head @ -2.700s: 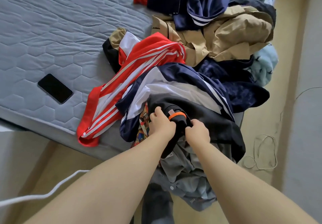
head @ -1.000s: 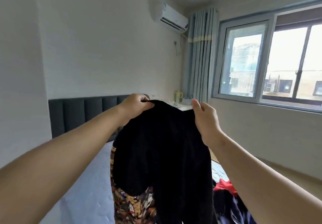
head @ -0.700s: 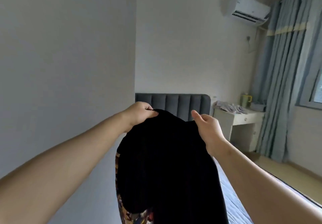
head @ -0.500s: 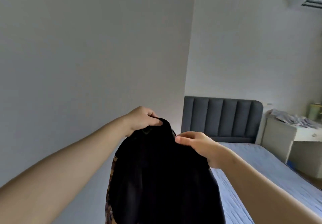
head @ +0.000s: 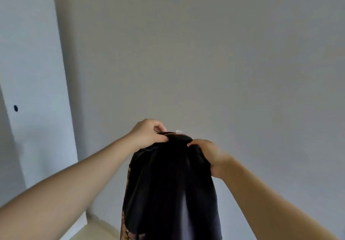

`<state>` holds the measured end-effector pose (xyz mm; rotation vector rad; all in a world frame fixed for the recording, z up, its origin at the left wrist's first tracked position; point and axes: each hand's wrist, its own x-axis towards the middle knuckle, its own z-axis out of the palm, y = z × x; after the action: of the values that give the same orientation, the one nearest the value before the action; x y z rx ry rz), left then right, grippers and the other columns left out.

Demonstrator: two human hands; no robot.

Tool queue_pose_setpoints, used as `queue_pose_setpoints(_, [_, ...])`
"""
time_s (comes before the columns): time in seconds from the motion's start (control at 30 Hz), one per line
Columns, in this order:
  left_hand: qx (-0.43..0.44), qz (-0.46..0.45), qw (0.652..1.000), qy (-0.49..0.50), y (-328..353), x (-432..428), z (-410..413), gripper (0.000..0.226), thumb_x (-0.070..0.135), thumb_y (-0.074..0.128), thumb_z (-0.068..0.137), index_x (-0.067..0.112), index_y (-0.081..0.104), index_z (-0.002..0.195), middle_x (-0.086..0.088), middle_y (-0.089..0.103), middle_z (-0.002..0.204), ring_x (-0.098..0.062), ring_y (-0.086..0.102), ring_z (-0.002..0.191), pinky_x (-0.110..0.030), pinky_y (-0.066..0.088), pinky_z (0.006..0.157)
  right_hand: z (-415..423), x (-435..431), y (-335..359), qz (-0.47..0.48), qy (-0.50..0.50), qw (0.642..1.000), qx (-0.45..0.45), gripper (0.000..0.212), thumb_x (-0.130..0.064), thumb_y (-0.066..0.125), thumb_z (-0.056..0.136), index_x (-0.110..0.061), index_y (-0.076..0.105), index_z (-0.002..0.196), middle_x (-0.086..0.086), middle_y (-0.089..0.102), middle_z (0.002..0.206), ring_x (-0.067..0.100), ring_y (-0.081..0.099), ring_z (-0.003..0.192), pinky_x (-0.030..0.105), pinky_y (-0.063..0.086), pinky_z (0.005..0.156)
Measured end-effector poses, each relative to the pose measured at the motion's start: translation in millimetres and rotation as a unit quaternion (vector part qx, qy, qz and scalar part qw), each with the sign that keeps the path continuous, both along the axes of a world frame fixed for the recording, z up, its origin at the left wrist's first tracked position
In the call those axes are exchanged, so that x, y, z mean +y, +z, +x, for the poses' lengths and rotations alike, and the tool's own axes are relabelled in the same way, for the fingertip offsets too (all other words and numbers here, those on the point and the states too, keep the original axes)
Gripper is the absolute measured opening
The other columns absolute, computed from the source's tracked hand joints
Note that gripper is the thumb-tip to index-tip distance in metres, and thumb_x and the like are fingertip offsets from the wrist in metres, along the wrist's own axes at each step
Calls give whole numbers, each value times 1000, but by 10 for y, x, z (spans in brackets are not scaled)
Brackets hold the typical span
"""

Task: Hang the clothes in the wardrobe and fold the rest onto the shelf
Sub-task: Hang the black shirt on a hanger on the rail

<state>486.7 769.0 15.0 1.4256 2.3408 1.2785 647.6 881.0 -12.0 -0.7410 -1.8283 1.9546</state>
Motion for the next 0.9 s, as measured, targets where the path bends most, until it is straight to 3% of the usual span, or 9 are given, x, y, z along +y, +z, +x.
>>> queue_pose_setpoints(0.1, [34,36,996,77,-31,-441,-433,14,25,71,79,28,57,78,10,57,83,-4,55,76,-18,41,63,-707,-356,-4,-91,8,994,68,16,-10,52,88,-5,67,89,12,64,81,26,60,73,33,50,71])
queue_pose_setpoints(0.2, [-69,51,995,50,-52,-882,-719,9,24,64,86,23,57,79,4,59,78,-6,59,69,-23,50,69,-1284,-694,-89,-145,29,986,81,19,-10,46,91,-6,55,74,10,54,67,23,52,59,29,44,59])
queue_pose_setpoints(0.27, [-105,10,994,9,-83,-1171,-847,8,27,66,84,24,58,86,7,61,86,-5,62,76,-20,52,72,-1590,-875,-129,-181,46,977,104,22,-9,41,92,-7,52,73,9,54,57,21,54,49,24,45,50])
queue_pose_setpoints(0.37, [-108,-60,992,-19,-207,-1542,-1057,42,24,77,74,29,52,106,9,58,109,-6,60,98,-18,49,80,-1973,-1189,-122,-206,103,967,111,26,-10,33,97,-2,55,83,6,62,49,17,63,44,21,50,41])
queue_pose_setpoints(0.47, [-64,-32,995,74,-348,-1748,-1197,46,22,75,74,32,46,109,13,56,103,-4,57,95,-16,45,77,-2231,-1446,-111,-232,186,950,99,31,-13,30,99,1,56,89,11,69,61,20,70,55,24,53,46])
queue_pose_setpoints(0.6, [34,-26,980,195,-366,-1937,-1316,17,20,62,85,33,52,80,10,55,77,-9,52,74,-16,38,62,-2492,-1595,-107,-179,242,952,51,28,-15,34,98,-4,59,92,9,72,67,16,70,63,27,52,58])
queue_pose_setpoints(0.67, [4,-8,976,216,-319,-2038,-1361,20,12,58,87,27,57,75,8,53,70,-7,49,66,-15,37,58,-2596,-1620,-95,-133,251,958,26,23,-16,37,96,-9,57,89,4,67,59,13,66,57,23,48,57])
queue_pose_setpoints(0.77, [-77,46,961,261,-255,-2121,-1377,18,2,53,86,15,62,77,4,54,69,-5,49,62,-10,39,53,-2712,-1619,-96,-63,274,960,-10,17,-18,46,91,-14,50,76,-1,47,52,12,44,49,20,42,52])
queue_pose_setpoints(0.9, [-97,83,944,305,-156,-2157,-1388,21,3,48,89,13,65,92,-1,61,82,-13,56,76,-23,43,71,-2806,-1594,-101,38,290,956,34,13,-18,53,88,-15,51,75,-2,49,67,12,43,58,22,41,57])
